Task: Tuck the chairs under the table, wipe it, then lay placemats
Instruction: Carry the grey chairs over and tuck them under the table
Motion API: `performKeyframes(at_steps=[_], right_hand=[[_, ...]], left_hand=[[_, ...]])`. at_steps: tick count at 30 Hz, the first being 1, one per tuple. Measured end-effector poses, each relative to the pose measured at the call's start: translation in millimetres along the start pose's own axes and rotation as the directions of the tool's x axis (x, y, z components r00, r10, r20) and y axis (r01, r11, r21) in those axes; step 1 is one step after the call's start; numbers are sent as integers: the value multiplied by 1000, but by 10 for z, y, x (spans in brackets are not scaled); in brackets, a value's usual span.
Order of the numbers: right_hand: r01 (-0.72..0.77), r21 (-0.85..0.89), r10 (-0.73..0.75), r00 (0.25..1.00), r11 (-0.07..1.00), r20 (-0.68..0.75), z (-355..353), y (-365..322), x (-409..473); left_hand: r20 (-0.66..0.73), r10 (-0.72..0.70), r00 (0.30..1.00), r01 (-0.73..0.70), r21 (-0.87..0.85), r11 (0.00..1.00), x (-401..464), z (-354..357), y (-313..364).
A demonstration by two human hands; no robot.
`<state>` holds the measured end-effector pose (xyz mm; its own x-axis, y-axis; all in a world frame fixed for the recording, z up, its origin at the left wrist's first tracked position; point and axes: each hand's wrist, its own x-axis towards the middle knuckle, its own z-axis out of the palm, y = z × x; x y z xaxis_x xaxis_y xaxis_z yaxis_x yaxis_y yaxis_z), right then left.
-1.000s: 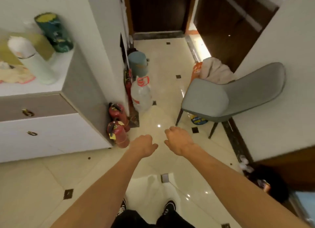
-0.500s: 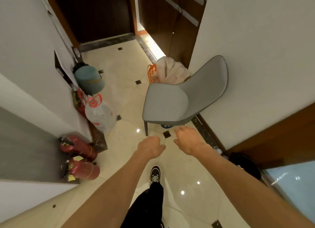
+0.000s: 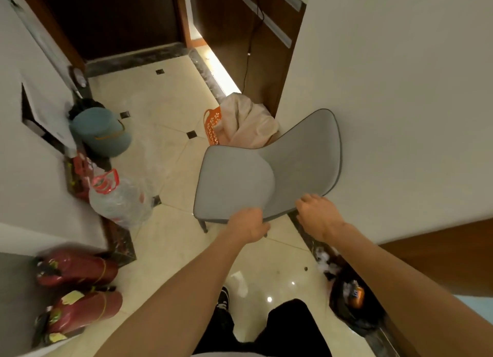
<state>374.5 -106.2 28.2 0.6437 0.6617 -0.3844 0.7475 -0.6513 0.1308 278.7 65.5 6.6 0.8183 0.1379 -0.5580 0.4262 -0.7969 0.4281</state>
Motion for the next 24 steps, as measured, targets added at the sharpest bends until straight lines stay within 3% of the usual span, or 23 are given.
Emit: performKeyframes(at_steps=[5,9,13,18,24], right_hand=[[32,-130,-27,999,991,39,-15,868,377],[147,-282,-150,989,948,10,-26,1553,894],[280,-436,-277,958,855,73,28,2083,1296],[408,-483,-421,903,775,86,155,2290,1685],[514,-562,-532,834,649,147,111,2240,1763]], left_hand=[[36,-11,999,12,-40,999,585,-107,569],[-16,-82,996,79,-156,985,1078,-72,1055],[-24,-154,988,146,-197,970,1491,55,1560],[-35,-185,982,172,-234,957,1769,102,1945],[-70,-284,956,248,-318,915,1808,265,1920]])
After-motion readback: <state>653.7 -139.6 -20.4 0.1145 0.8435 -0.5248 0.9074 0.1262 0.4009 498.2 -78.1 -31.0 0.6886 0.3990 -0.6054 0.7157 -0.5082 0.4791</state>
